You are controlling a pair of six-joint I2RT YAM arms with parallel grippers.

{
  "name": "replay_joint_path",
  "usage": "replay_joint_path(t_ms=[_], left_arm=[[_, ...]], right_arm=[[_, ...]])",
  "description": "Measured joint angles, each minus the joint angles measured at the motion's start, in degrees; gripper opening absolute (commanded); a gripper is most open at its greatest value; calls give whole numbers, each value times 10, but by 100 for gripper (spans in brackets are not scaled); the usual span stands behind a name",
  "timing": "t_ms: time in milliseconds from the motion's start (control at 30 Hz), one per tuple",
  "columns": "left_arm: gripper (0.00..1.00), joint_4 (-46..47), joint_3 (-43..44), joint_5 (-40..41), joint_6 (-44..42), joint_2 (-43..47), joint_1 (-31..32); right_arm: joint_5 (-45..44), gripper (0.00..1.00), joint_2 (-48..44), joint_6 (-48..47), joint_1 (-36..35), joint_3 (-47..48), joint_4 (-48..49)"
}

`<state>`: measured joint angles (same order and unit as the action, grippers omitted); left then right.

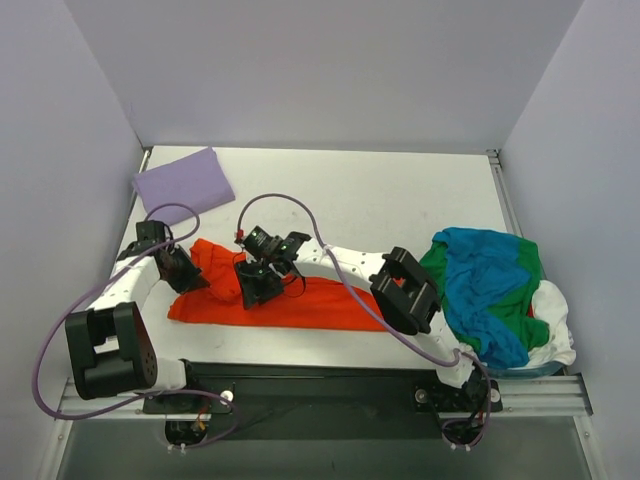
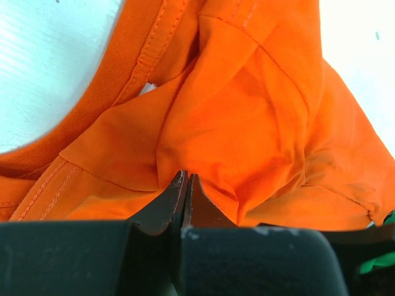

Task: Fold and stack the t-shirts
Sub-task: Fold the other side of the tshirt into a rectangle

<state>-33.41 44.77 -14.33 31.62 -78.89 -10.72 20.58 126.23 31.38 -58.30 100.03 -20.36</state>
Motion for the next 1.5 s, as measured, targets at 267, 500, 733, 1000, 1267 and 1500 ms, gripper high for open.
replay_joint_path(t_ms=[267,500,733,1000,1267,1500], left_arm=[[0,0,-4,-12,-9,16,-7],[0,-2,-10,-16,-10,20,-7],[0,-2,-10,-22,-10,22,-7],[0,-2,-24,-30,-10,42,-7],[0,-11,-44,-37,-13,71,-7],[0,-24,-49,-30,-16,106,-7]], right_arm=[[-21,43,15,6,-2,10,5],[-30,42,51,8,-2,42,12],[-42,28,63,16,-2,63,6],[-57,2,77,20,-2,72,-7],[-55,0,75,21,2,72,-12],[-20,0,31,18,19,26,-30]])
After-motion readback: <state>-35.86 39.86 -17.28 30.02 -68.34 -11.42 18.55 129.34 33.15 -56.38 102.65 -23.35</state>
